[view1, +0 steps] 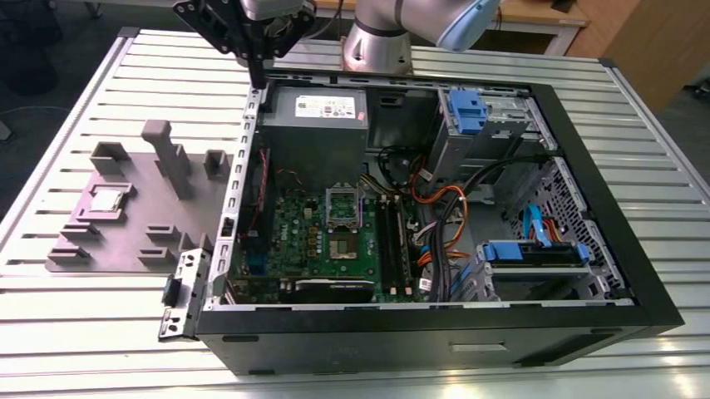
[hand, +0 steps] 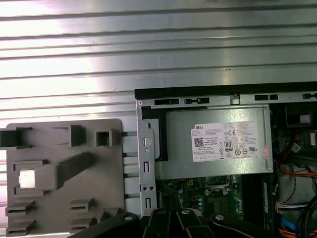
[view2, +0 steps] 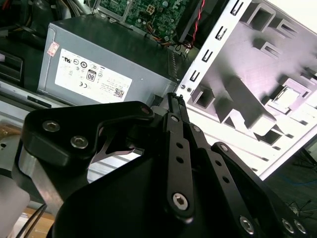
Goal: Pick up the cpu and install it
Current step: 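Reach for the cpu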
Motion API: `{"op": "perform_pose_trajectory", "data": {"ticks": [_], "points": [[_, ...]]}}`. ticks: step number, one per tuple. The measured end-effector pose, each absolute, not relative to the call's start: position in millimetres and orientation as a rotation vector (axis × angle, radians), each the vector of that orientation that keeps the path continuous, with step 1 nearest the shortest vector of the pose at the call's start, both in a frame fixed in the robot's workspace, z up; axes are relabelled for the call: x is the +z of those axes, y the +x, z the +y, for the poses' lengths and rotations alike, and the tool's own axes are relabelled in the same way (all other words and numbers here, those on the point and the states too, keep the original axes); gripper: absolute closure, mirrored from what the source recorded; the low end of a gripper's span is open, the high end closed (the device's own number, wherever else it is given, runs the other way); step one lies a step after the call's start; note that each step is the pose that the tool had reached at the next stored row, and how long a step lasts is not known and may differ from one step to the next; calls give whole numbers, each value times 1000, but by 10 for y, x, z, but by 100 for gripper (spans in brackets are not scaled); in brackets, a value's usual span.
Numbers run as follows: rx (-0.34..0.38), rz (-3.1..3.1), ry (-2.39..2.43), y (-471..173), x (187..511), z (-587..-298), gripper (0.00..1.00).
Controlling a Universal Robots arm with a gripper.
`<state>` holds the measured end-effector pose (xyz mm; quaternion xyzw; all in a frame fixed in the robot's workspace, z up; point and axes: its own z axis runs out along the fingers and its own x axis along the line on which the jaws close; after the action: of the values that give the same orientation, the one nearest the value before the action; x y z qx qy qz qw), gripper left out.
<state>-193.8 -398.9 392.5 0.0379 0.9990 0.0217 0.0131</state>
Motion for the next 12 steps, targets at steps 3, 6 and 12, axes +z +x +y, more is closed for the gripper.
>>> {"op": "perform_pose_trajectory", "data": {"ticks": [3,6,12], "points": [[68,3113,118,-1943,3925,-3989,89],[68,3112,118,-1950,3925,-3989,89],[68,3112,118,-1962,3925,-3989,89]]}}
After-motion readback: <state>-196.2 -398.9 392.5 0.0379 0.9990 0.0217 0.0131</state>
